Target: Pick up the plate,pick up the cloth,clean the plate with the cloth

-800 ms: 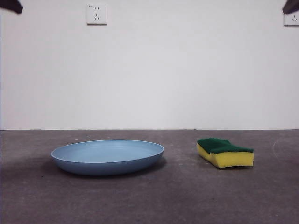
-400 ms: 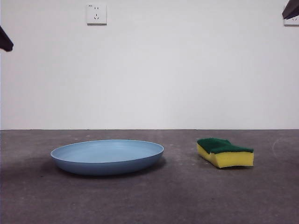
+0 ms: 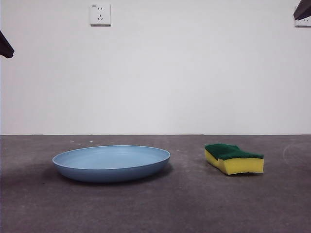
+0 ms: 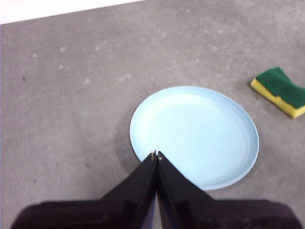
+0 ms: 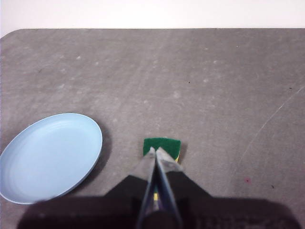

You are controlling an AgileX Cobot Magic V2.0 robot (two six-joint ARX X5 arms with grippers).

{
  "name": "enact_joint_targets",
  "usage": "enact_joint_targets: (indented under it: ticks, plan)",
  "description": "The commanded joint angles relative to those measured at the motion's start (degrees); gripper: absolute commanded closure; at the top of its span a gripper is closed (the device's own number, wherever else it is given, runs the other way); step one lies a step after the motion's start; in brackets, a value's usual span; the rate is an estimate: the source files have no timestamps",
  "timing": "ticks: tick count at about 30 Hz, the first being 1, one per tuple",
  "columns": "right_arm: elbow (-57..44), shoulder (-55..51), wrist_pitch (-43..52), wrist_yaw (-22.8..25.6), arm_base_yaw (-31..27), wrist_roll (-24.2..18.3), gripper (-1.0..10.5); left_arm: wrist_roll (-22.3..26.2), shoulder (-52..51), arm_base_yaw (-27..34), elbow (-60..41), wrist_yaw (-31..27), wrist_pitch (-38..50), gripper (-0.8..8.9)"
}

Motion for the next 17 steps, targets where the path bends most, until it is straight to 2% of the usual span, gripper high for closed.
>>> enact_joint_targets:
  ticks: [1,5,9,17]
  plan:
    - [-0.3,-0.1,0.3,0.2,0.1,0.5,9.6,2.3,-3.7,0.3,0.0,-1.9,-2.1,8.15]
    - [-0.3,-0.1,0.3,0.2,0.1,0.5,9.6,2.6,-9.9,2.7,-0.1,-1.7,-1.4,8.15]
    - [-0.3,-0.1,0.3,0.2,0.1,0.5,9.6,2.6,-15.3,8.1,-1.2,-1.4,1.5,8.15]
    - [-0.3,-0.1,0.3,0.2,0.1,0.5,9.6,2.6,-22.3,17.6,-13.4,3.0,11.9,8.15]
